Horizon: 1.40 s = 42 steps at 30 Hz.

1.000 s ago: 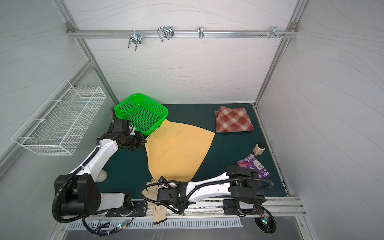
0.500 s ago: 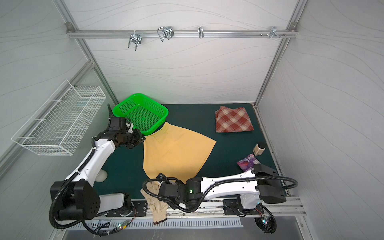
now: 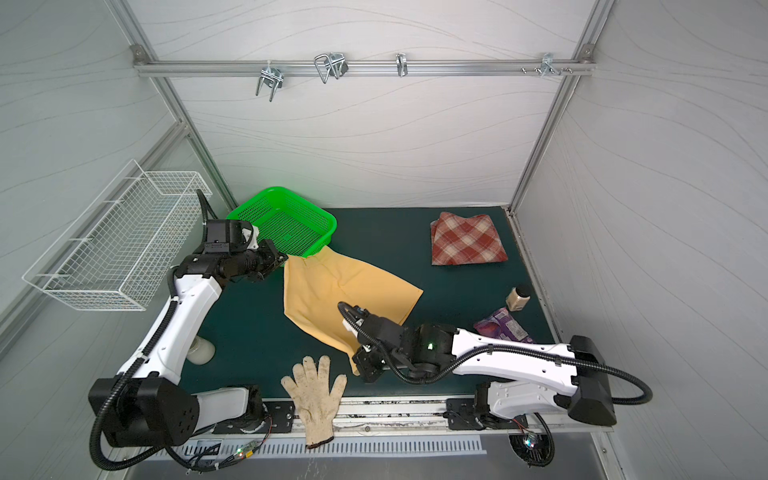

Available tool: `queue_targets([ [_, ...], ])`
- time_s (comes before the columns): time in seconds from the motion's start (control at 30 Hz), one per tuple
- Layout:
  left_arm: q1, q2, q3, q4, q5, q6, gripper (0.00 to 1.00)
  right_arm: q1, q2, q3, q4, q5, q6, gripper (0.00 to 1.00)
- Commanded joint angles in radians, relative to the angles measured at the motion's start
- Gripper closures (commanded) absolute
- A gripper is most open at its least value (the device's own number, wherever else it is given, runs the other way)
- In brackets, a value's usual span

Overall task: Fold and stack the skirts
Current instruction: 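Lift the glove-side corner with the right gripper toward the plaid skirt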

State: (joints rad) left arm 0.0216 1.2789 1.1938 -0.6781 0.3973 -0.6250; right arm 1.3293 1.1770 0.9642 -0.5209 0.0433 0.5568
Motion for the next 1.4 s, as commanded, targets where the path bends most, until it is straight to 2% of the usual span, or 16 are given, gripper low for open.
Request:
queue_targets([
  [0.0, -0.057, 0.053, 0.066, 0.074, -0.028, -0.036, 1.0, -0.095, -0.019, -0.011, -0.045, -0.103, -0.04, 1.0],
  [0.23, -0.115, 0.192, 0.099, 0.186, -0.126, -0.158, 1.0, -0.36, -0.007, -0.044, -0.047, -0.244, -0.095, 1.0],
  [0.43, -0.13, 0.299, 0.161, 0.211, -0.198, -0.193, 1.0, -0.549, 0.012, -0.074, -0.052, -0.325, -0.132, 1.0],
  [0.7, -0.147, 0.383, 0.208, 0.242, -0.221, -0.221, 1.0, -0.713, -0.008, -0.095, -0.087, -0.352, -0.164, 1.0],
  [1.03, -0.305, 0.607, 0.43, 0.183, -0.237, -0.194, 1.0, -0.94, -0.115, -0.165, -0.129, -0.43, -0.212, 1.0],
  [1.37, -0.351, 0.761, 0.606, 0.138, -0.258, -0.207, 1.0, -1.03, 0.01, -0.139, -0.063, -0.465, -0.227, 1.0],
])
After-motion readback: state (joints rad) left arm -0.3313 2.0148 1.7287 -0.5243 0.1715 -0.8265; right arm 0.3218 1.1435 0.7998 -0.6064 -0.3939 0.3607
